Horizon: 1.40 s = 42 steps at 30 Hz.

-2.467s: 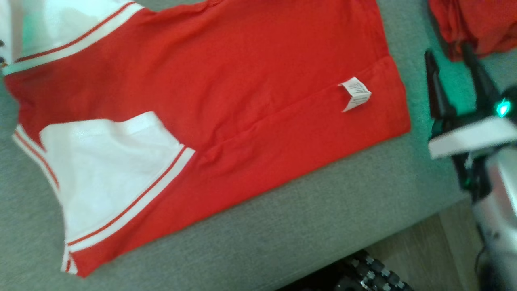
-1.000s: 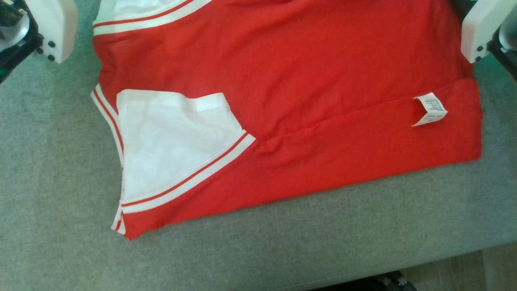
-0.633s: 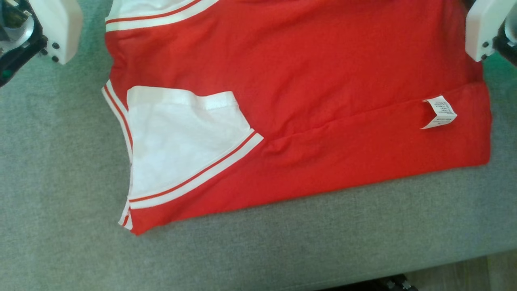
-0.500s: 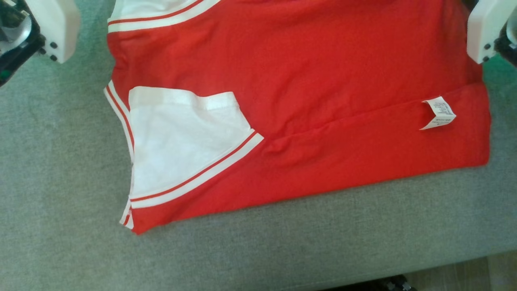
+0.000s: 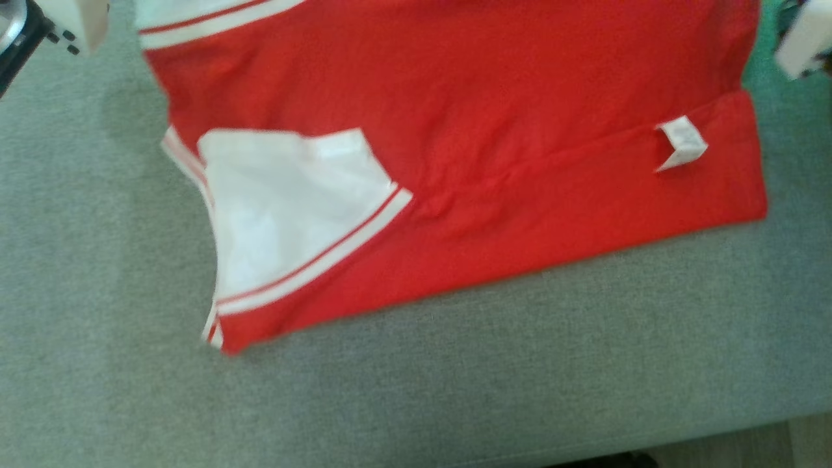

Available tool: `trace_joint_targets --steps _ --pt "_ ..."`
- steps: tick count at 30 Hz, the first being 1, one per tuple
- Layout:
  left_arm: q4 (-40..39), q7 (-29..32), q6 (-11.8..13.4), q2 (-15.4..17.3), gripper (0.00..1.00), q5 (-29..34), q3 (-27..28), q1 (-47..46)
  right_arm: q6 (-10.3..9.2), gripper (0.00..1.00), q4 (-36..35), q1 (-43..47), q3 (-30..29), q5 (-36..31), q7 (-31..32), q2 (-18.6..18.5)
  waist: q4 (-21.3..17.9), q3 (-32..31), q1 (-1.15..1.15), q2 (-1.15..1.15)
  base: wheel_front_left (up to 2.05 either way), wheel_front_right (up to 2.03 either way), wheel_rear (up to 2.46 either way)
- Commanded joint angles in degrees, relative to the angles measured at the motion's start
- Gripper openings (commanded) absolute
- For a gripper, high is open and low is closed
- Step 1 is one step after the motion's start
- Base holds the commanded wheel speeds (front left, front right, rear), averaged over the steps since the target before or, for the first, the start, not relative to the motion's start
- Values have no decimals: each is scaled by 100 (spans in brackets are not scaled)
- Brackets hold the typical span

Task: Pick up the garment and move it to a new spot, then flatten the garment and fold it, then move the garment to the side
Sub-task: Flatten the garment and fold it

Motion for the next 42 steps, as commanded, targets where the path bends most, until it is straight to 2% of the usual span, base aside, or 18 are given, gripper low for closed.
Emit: trace_joint_targets --steps 1,7,12,17,22,29,35,42 --pt "-35 -128 72 197 0 40 326 -264 -2 0 -5 169 -119 129 -160 -302 54 -74 0 0 0 0 0" --pt "-134 -563 76 222 0 -62 305 158 -2 0 -189 643 -196 457 -510 -630 220 -352 0 0 0 0 0" --pt "-542 -877 247 398 0 -157 232 812 -2 0 -339 1149 -261 604 -721 -827 382 -597 0 0 0 0 0" --pt "-1124 -1118 557 643 0 -258 110 1614 -2 0 -358 1669 -430 638 -862 -888 481 -827 0 0 0 0 0" --pt "-1731 -1415 1003 849 0 -279 -37 2432 -2 0 -360 2274 -751 587 -924 -890 560 -1069 0 0 0 0 0" --pt "-2330 -1610 1490 1034 0 -380 -220 3283 -2 0 -630 3207 -1524 284 -933 -902 616 -1226 0 0 0 0 0" --pt "-2619 -1752 1810 1078 0 -430 -299 3713 -2 0 -944 4004 -2304 -132 -934 -858 653 -1292 0 0 0 0 0" --pt "-2658 -1864 2003 1014 0 -558 -389 4099 -2 0 -1190 4762 -2882 -468 -934 -762 654 -1354 0 0 0 0 0"
